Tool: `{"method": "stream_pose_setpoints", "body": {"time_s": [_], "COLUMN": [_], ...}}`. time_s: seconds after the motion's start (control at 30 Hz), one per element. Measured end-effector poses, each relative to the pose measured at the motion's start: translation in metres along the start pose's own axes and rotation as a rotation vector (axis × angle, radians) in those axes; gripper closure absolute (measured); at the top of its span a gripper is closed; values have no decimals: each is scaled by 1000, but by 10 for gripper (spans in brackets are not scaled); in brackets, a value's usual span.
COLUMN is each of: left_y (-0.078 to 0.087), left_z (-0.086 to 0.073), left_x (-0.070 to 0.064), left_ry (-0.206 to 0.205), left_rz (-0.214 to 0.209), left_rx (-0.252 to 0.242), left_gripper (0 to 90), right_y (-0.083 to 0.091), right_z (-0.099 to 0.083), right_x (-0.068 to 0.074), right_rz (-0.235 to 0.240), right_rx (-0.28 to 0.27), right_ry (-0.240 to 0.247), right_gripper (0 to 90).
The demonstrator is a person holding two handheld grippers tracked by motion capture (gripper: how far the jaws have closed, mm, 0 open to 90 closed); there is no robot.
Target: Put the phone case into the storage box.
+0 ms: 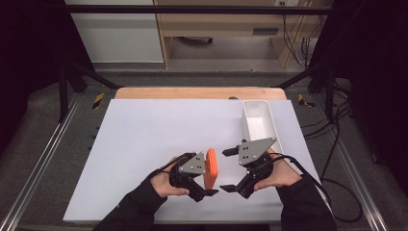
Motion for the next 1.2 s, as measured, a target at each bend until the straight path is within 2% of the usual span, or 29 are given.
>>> {"method": "stream_pose_setpoints", "body": {"time_s": [0.33,0.87,1.2], "left_y": [-5,-14,-16], "left_z": [11,18,17], "left_x": [-3,-9,-14], "left_ry": [-5,-20,-29], "left_rz": [-17,-61,-87], "left_rx": [-34,-49,-43], "left_gripper": [156,156,156], "right_y": [2,1,-1], "right_z": [2,4,5], "right_x": [2,6,7], "right_rz": [8,37,59], "right_rx": [-23,-50,-69], "right_ry": [7,25,35], "right_gripper": [36,46,76]}}
Point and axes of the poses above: each handheld gripper's, and its own axes: y roughly backward along the jaws, z roughly out of its top, x roughly to its left, the point moved 8 cm from there along -y, roughly forward along the jaws, and after that the axes turned 10 degrees about x, right-handed, at the moved point
